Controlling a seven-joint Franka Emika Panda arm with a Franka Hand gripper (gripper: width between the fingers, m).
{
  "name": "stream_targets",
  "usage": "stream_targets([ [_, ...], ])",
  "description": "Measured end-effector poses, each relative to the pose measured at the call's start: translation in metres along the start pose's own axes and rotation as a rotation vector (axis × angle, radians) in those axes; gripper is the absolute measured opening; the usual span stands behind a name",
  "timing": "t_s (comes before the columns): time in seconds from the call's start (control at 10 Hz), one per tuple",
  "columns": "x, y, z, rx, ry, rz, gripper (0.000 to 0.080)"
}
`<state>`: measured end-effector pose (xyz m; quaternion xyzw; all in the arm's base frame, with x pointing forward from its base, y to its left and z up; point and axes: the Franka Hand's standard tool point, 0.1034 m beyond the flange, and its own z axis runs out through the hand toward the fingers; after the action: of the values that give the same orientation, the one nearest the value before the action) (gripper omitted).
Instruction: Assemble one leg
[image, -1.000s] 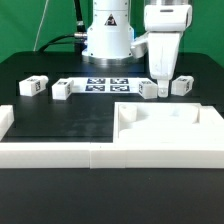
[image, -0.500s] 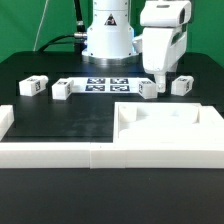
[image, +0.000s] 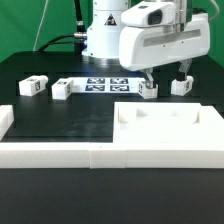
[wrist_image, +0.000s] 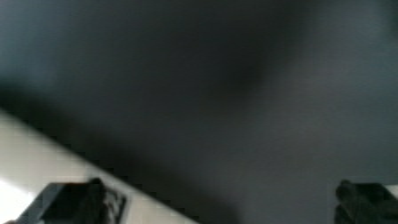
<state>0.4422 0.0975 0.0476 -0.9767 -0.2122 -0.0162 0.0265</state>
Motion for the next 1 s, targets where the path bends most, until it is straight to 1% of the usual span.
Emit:
stream_targets([
  [0.1,-0.004,-0.006,0.001,0.007,-0.006,0.125,0.0649],
  [0.3,-0.008,-0.012,0.004,0.024,-0.010,0.351,0.0649],
  [0.4,-0.008,-0.012,0.004,0.027,-0.009,0.384,0.0649],
  [0.7,-0.008,-0.016,0.005,0.046,-0.014,0.657,0.0649],
  [0.8,-0.016,-0.015,0.007,0.057,-0.011,0.758,0.0649],
  [0.9,-0.026,-0.026,0.012,0.061,-0.014,0.912,0.0649],
  [1.0,-0.034,-0.038,0.016,0.063,-0.025,0.984,0.0649],
])
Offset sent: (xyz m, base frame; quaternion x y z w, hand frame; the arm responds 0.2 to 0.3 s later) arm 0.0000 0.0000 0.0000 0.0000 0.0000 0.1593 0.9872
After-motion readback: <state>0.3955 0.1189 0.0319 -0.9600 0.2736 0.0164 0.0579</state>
